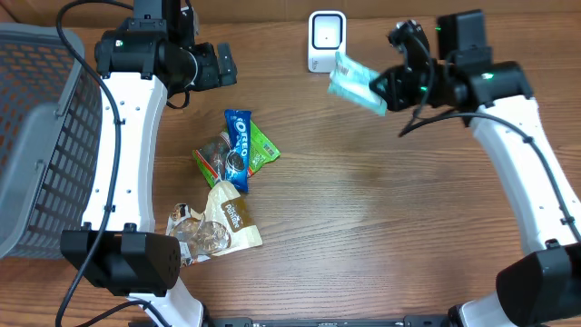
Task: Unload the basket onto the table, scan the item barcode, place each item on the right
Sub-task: 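Lift the tissue pack and hold it up to the white scanner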
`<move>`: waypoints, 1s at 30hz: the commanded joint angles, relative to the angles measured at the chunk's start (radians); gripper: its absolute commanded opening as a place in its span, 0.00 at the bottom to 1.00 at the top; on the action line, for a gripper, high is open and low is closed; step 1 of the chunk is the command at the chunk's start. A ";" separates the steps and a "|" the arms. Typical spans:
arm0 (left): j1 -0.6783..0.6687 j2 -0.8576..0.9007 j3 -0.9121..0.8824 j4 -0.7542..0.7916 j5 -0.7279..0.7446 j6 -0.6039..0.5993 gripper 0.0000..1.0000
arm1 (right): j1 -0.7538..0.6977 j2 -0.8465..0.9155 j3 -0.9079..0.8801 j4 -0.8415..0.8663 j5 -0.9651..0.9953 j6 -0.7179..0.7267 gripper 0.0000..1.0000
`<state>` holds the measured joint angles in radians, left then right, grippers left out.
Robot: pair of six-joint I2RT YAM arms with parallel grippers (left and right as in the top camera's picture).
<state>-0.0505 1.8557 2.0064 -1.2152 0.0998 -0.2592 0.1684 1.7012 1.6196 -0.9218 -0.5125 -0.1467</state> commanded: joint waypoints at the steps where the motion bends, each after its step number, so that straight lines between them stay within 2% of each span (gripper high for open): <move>1: -0.004 0.002 0.014 0.000 -0.006 -0.010 1.00 | 0.153 0.028 0.038 0.175 0.571 0.125 0.04; 3: -0.004 0.002 0.014 0.000 -0.006 -0.010 1.00 | 0.200 0.050 0.038 0.248 0.758 0.122 0.04; 4: -0.004 0.002 0.014 0.000 -0.006 -0.010 1.00 | 0.247 0.085 0.038 0.336 0.937 0.078 0.04; 7: -0.004 0.002 0.014 0.000 -0.006 -0.010 1.00 | 0.291 0.144 0.037 0.451 1.106 -0.032 0.04; 10: -0.004 0.002 0.014 0.000 -0.006 -0.010 1.00 | 0.320 0.230 0.037 0.626 1.287 -0.195 0.04; 12: -0.004 0.002 0.014 0.000 -0.006 -0.010 1.00 | 0.329 0.331 0.037 0.832 1.394 -0.412 0.04; 14: -0.004 0.002 0.014 0.000 -0.006 -0.010 1.00 | 0.329 0.392 0.037 0.945 1.422 -0.559 0.04; 17: -0.004 0.002 0.014 0.000 -0.006 -0.010 1.00 | 0.329 0.454 0.037 1.053 1.425 -0.678 0.04; 24: -0.004 0.002 0.014 0.000 -0.006 -0.010 1.00 | 0.330 0.560 0.037 1.178 1.374 -0.948 0.04; 30: -0.004 0.002 0.014 0.000 -0.006 -0.010 1.00 | 0.330 0.575 0.037 1.250 1.272 -0.988 0.04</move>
<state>-0.0505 1.8557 2.0064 -1.2152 0.0994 -0.2592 0.4934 2.2826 1.6379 0.2993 0.8246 -1.0721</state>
